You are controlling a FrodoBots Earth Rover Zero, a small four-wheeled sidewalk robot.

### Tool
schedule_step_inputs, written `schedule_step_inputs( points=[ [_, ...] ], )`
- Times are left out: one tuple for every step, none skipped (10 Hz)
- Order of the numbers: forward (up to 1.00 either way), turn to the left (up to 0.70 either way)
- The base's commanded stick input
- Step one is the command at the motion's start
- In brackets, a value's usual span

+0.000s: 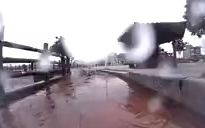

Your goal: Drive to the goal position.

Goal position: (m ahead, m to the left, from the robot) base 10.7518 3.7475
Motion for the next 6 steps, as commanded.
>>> schedule_step_inputs(
  points=[
    [1.0, 0.0],
    [1.0, 0.0],
    [1.0, 0.02],
    [1.0, 0.12],
    [1.0, 0.22],
    [1.0, 0.02]
  ],
)
